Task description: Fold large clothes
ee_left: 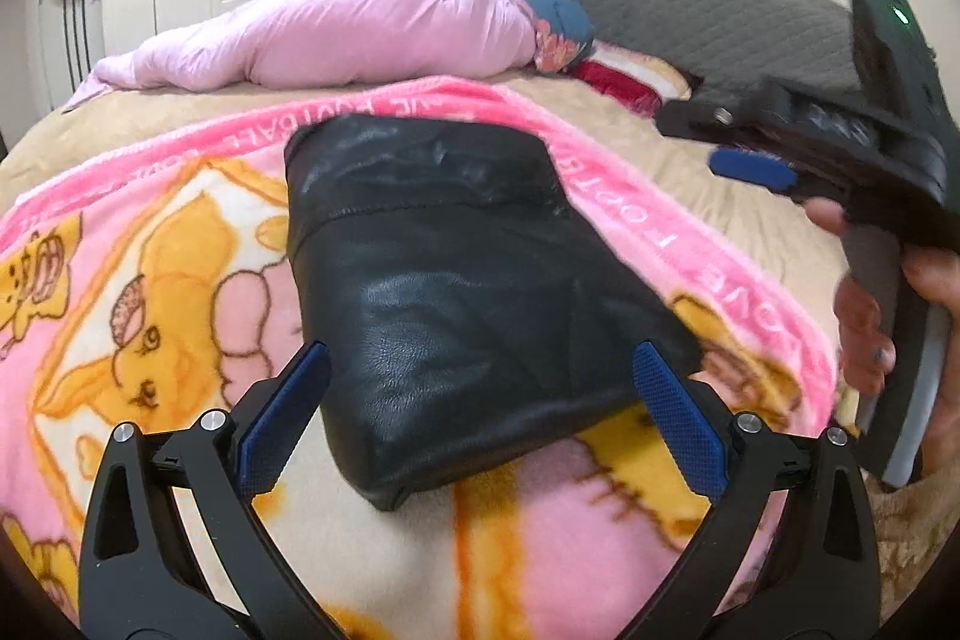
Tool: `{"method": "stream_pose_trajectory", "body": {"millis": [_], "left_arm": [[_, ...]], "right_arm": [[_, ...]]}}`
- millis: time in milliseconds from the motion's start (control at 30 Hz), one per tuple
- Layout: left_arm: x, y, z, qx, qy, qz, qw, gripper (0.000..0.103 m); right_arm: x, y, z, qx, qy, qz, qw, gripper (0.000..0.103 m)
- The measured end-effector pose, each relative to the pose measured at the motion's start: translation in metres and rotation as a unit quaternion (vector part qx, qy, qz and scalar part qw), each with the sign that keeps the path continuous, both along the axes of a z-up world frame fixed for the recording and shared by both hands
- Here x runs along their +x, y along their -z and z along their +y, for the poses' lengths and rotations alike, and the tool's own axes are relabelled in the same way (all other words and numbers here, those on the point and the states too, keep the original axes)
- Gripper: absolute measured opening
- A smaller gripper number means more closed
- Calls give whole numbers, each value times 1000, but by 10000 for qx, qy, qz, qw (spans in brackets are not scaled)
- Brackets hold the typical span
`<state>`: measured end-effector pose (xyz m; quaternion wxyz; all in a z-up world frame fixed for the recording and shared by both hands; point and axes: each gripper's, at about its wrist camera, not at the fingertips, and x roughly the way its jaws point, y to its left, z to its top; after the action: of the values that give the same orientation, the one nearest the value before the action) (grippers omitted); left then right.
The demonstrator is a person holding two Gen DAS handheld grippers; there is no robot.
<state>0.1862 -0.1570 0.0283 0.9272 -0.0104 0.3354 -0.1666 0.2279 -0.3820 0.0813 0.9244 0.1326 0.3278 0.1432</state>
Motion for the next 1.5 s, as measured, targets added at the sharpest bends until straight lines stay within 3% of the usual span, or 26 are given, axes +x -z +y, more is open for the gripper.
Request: {"method": "stream_pose_trajectory", "body": {"millis": [100,333,667,1133,1500], "left_arm": [[-15,-13,7,-116,6,-133,9998,94],[-52,-34,23,-256,-17,-401,9989,94],[-87,-32,38,-139,-23,-538,9985,94],[-106,-19,47,-256,-179,-576,9979,94],[-117,5,49,-235,-289,-440,9983,94]], "right_arm": [[-33,-13,1,-49,10,-213,9998,91],[-100,-18,16,-304,73,-591,9978,97],[-164,-14,35,-486,238,-1013,9934,98],[-210,4,42,-724,678,-1449,9845,99],[-215,40,48,-985,847,-924,9872,99]]}}
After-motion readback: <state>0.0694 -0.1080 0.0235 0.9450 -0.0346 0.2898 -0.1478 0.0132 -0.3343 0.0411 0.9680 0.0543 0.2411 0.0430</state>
